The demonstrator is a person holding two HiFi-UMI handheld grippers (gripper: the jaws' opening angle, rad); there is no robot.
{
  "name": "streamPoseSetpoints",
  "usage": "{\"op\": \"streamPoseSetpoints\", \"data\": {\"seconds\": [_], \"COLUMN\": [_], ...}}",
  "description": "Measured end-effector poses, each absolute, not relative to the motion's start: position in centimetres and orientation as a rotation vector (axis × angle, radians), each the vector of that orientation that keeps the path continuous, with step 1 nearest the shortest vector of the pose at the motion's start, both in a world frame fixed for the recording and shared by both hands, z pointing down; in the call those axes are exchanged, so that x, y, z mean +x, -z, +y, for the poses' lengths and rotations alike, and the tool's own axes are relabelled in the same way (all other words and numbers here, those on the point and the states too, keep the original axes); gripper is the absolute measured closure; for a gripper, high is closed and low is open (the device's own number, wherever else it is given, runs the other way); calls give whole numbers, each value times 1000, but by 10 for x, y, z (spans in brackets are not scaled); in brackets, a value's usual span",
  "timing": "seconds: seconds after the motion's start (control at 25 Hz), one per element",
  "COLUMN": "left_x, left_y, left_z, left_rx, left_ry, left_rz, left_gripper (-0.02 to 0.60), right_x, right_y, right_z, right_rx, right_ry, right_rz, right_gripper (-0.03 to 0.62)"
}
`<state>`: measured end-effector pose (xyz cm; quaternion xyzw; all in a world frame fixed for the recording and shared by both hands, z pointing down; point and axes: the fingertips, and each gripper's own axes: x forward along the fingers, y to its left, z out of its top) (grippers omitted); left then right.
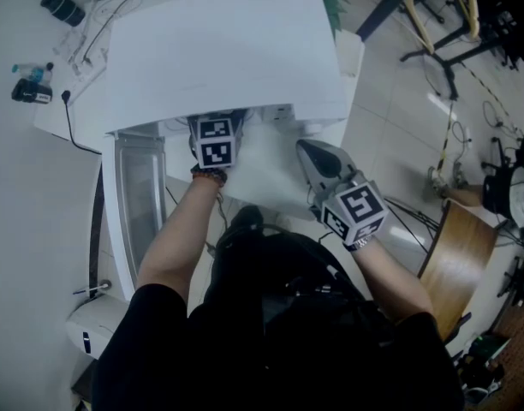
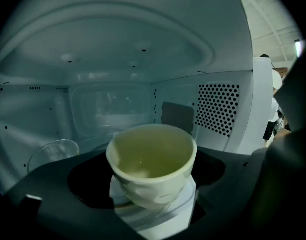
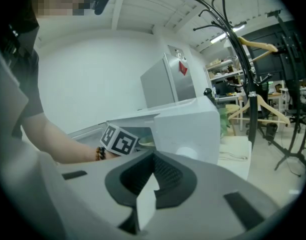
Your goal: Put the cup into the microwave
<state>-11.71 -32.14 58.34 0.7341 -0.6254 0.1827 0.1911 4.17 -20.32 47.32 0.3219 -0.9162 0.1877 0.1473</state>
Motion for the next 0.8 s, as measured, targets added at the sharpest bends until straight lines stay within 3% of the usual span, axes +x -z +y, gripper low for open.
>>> {"op": "streamPoseSetpoints", "data": {"seconds": [0.8], "left_x": [-127], "left_y": [-594], "left_z": [-300], "left_rx": [1923], "left_ry": [-566], "left_rz": [-1867], "left_gripper": [135], "right_x": [41], "right_y": [-469], "right_z": [-194], "right_rx": [916], "right_ry": [-530], "right_rz": [-2647], "right_gripper": [591]}}
